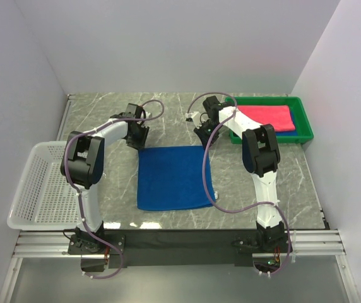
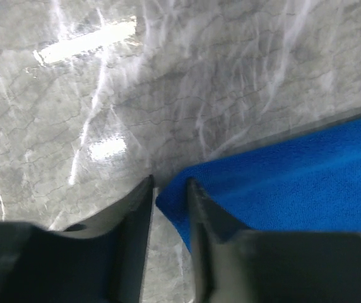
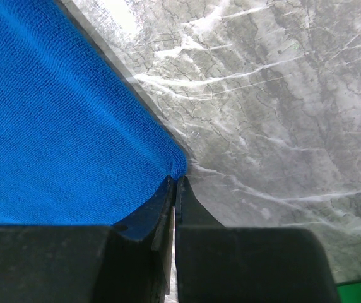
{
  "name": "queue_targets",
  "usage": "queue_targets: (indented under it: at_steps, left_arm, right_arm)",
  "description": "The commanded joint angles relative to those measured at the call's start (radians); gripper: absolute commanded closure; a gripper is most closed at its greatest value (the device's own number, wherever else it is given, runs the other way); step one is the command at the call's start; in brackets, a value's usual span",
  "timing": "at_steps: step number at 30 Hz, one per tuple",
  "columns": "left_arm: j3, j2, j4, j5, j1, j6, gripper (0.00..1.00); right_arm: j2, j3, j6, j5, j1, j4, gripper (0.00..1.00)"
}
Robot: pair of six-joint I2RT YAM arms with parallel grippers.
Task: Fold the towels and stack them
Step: Fold the towel
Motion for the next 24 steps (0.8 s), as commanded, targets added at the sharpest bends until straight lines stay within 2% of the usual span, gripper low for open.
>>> queue_targets:
  at_steps: [1, 3, 6, 9, 13, 17, 24]
  left_arm:
    - [-0.056, 0.058, -0.033, -0.018, 0.019, -0.016, 0.69]
    - [-0.051, 0.073, -0.049, -0.015, 0.020, -0.017, 0.72]
    - [-0.056, 0.082, -0.044, -0.023, 0.020, -0.016, 0.83]
    - [-0.050, 0.087, -0.046, -0.023, 0.020, -0.008, 0.99]
    - [-0.042, 0.052, -0.029, -0.044, 0.020, 0.001, 0.99]
    - [-0.031, -0.036, 0.016, -0.128, 0.020, 0.006, 0.99]
    - [-0.048, -0.151, 0.166, -0.196, 0.022, 0.038, 0.99]
  right_arm:
    - [0.004, -0.036, -0.004, 0.029, 0.011, -0.012, 1.00]
    - [0.004, -0.039, -0.002, 0.035, 0.012, -0.007, 1.00]
    - [0.003, -0.044, -0.001, 0.037, 0.012, -0.003, 1.00]
    - [-0.003, -0.041, 0.007, 0.049, 0.012, 0.006, 1.00]
    - [-0.030, -0.042, 0.025, 0.091, 0.009, 0.060, 1.00]
    - [-0.080, -0.025, 0.050, 0.146, 0.008, 0.124, 1.00]
    - [-0.203, -0.085, 0.078, 0.243, 0.008, 0.305, 1.00]
